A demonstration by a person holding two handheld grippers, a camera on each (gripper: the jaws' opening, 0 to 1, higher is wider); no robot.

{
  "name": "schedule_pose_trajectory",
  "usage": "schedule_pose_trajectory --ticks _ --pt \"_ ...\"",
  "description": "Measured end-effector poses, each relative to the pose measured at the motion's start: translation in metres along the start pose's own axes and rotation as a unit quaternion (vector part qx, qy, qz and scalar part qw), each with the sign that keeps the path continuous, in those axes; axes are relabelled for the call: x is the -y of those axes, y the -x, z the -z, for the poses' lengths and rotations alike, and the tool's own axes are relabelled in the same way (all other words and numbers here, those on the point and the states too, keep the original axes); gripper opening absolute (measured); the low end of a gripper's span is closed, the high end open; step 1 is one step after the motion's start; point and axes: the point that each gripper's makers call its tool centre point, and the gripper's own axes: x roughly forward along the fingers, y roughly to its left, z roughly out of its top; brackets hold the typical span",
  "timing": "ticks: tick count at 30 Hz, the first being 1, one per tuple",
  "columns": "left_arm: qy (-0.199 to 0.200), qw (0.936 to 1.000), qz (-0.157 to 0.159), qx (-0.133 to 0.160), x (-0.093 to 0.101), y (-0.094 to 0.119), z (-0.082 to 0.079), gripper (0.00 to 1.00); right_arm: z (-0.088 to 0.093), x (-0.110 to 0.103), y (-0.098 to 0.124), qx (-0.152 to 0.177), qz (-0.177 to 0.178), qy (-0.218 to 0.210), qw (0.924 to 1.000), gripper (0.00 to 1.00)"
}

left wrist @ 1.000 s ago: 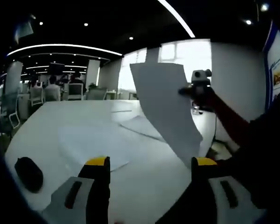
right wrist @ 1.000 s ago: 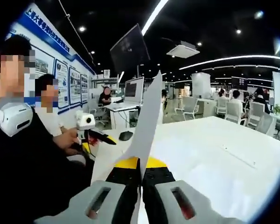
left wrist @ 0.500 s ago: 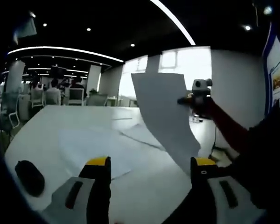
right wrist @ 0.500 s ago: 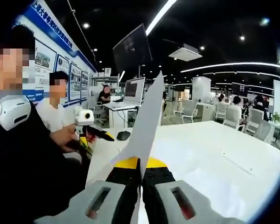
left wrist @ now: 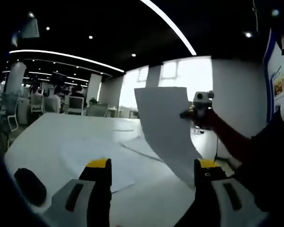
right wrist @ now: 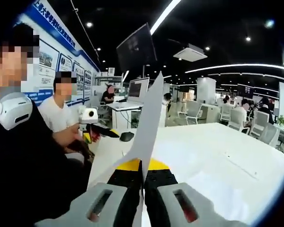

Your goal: Organize the stack of printing papers by aligning and flattening the scattered papers on the table

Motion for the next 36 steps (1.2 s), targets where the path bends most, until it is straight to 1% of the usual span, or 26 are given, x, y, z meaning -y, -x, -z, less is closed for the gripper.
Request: schedule_pose_trajectory --ticks 13,16,19,27,31,36 --pt "0.014 0.9992 0.005 0.037 -0.010 0.002 -0.011 0.71 -0.001 -0.007 -0.002 0.002 -0.012 0.010 0.9999 0.00" --pt "0.017 0.9991 0.005 0.038 -0.022 0.002 -0.011 0.71 -0.001 -0.006 -0.003 0.002 -0.013 0.010 0.9999 0.00" --pt "0.031 0.9982 0.004 0.051 -0.033 0.004 -0.015 0.71 0.000 -0.004 -0.003 0.002 -0.015 0.010 0.9998 0.00" --pt "0.046 0.9962 0.005 0.073 -0.030 0.004 -0.019 0.69 0.000 -0.005 -0.005 0.002 -0.020 0.010 0.9998 0.00" --pt "0.050 0.9952 0.008 0.084 -0.024 0.003 -0.022 0.69 0.000 -0.005 -0.006 0.001 -0.022 0.010 0.9997 0.00" --pt "0.049 0.9947 0.014 0.090 -0.020 0.000 -0.025 0.68 0.001 -0.004 -0.007 -0.001 -0.026 0.012 0.9996 0.00"
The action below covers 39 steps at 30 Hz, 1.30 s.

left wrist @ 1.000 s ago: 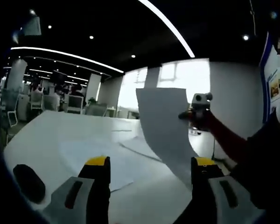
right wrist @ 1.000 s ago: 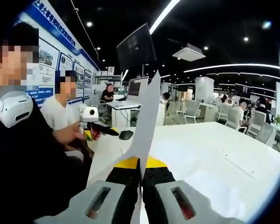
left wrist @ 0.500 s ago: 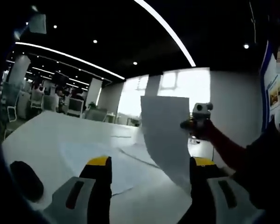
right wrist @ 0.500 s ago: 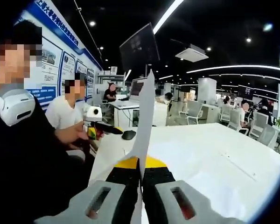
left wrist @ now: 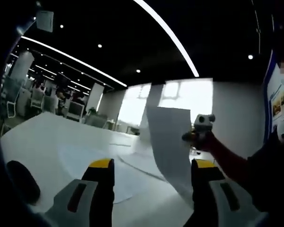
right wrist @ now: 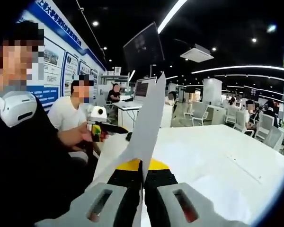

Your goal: Organize the stack of printing papers by aligning and flattening the scattered papers on the table

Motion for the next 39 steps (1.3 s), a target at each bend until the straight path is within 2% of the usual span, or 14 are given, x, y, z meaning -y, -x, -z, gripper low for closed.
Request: schedule_pose_trajectory --ticks 16,39 --pt "0.010 0.9998 0.014 0.007 0.005 -0.009 -0.002 0.67 -0.002 -0.008 -0.005 0.003 -0.011 0.005 0.9999 0.00" --pt "0.013 0.9992 0.031 0.020 0.014 -0.023 -0.015 0.66 0.000 -0.022 -0.029 -0.008 -0.037 0.013 0.9992 0.00"
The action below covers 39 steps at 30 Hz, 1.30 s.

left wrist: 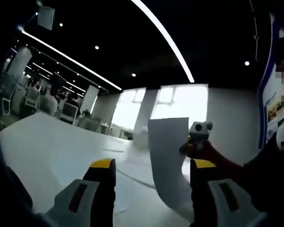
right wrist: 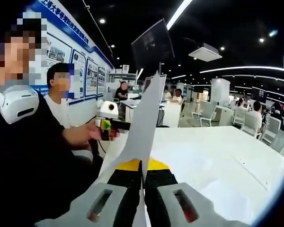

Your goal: Organize the stack of printing papers by aligning and flattening the scattered papers on the table

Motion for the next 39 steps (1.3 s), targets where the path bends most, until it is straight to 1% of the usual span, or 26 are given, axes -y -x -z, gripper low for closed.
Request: schedule_pose_trajectory --ticks 6,11,21,29,35,39 --pt "0.002 1.0000 0.009 0.003 0.004 -0.004 -0.001 0.63 0.000 0.000 -0.003 -0.004 -0.004 0.001 1.0000 0.00" --pt "0.002 0.9999 0.014 0.004 0.008 -0.007 -0.002 0.63 0.002 0.001 -0.006 -0.009 -0.005 0.001 1.0000 0.00" --pt "0.002 0.9997 0.024 0.008 0.014 -0.015 -0.004 0.62 0.002 -0.001 -0.010 -0.009 -0.013 0.004 0.9999 0.00" --pt "0.011 0.9993 0.031 0.017 0.020 -0.018 -0.005 0.60 0.003 -0.003 -0.014 -0.010 -0.023 0.005 0.9997 0.00" --pt "0.010 0.9992 0.036 0.018 0.023 -0.021 -0.006 0.59 0.003 -0.004 -0.016 -0.011 -0.029 0.007 0.9995 0.00" --pt "0.012 0.9988 0.042 0.021 0.025 -0.024 -0.007 0.57 0.004 -0.006 -0.018 -0.011 -0.033 0.008 0.9994 0.00"
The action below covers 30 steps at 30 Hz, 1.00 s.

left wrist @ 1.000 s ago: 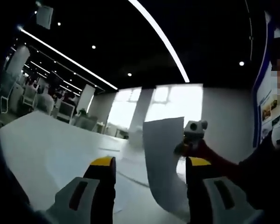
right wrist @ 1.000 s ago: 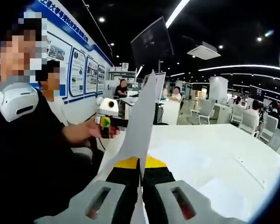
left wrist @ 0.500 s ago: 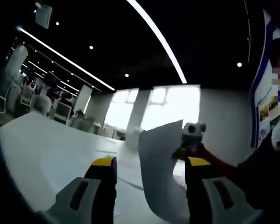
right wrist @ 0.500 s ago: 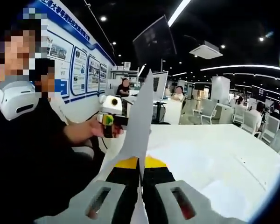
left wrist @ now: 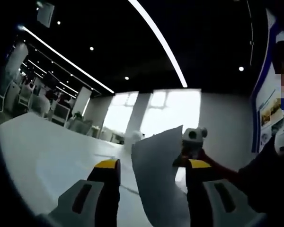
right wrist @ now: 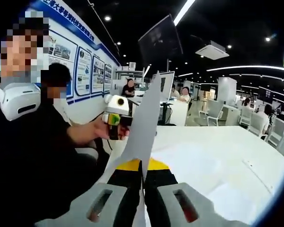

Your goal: Organize the stack of printing papers by aligning and flattening the scattered papers on the table

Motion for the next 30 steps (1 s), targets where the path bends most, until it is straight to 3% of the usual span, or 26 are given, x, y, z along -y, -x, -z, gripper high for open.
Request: schedule_pose_trajectory --ticks 15,24,30 --pt "-0.006 0.9996 0.028 0.007 -0.005 -0.005 -0.005 0.36 0.001 -0.003 -0.004 -0.001 -0.008 0.002 1.0000 0.00" --pt "-0.002 0.9994 0.035 0.003 -0.013 -0.008 -0.005 0.34 -0.005 -0.008 -0.003 0.015 -0.018 -0.003 0.9997 0.00" --pt "-0.001 0.9990 0.043 -0.009 -0.010 -0.011 0.001 0.32 -0.001 -0.009 -0.005 0.008 -0.017 -0.004 0.9998 0.00"
